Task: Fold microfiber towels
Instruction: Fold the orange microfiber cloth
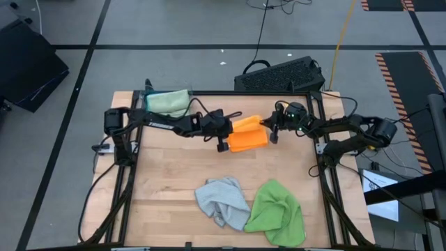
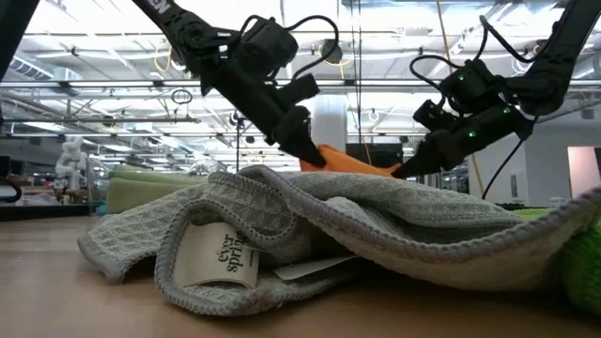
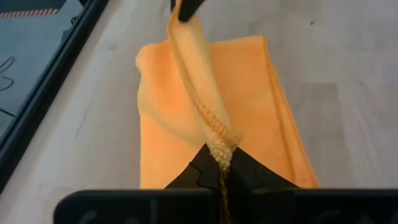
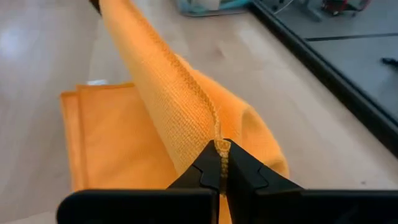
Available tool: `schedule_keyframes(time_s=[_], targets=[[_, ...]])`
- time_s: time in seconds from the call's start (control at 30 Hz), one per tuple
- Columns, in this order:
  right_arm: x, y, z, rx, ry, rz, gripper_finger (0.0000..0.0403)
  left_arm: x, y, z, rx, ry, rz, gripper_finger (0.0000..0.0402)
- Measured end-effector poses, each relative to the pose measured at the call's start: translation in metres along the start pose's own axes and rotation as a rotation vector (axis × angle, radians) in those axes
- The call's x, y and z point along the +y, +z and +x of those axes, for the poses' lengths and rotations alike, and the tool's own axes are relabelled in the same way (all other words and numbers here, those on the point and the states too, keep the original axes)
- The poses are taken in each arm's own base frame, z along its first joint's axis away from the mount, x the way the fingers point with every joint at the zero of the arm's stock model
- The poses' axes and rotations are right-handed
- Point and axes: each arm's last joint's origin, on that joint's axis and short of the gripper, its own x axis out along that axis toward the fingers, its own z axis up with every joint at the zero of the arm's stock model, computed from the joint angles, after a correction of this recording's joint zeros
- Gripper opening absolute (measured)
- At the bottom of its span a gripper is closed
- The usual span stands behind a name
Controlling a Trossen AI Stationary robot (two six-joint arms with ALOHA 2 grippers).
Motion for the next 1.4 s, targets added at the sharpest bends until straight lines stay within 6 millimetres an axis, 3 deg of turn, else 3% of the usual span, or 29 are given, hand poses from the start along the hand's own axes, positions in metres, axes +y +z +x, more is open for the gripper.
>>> schedule_keyframes(time_s=[0.2,0.4,0.77,0.9,1.17,1.4], targets=[[0.001,0.001,-0.008,0.045,-0.029,-0.048,0.0002,0.000,-0.005,0.010,-0.001,0.005,-0.005,0.0006],[0.010,-0.006,-0.013,0.100,0.156,-0.024,0.0002,-0.001,-0.004,0.009,-0.010,-0.014,0.012,0.0006],[0.024,-0.014,-0.003,0.152,0.253,-0.039,0.0002,-0.013,-0.014,0.022,0.023,-0.080,0.012,0.0005],[0.026,-0.015,-0.003,0.163,0.266,-0.040,0.0011,-0.018,-0.014,0.021,0.029,-0.109,0.006,0.0028],[0.026,-0.014,-0.005,0.175,0.243,-0.045,0.0106,-0.029,-0.012,0.020,0.015,-0.276,-0.079,0.0103],[0.034,-0.004,-0.017,0.174,0.263,0.027,0.0186,-0.029,-0.009,0.012,0.021,-0.316,-0.101,0.0158]])
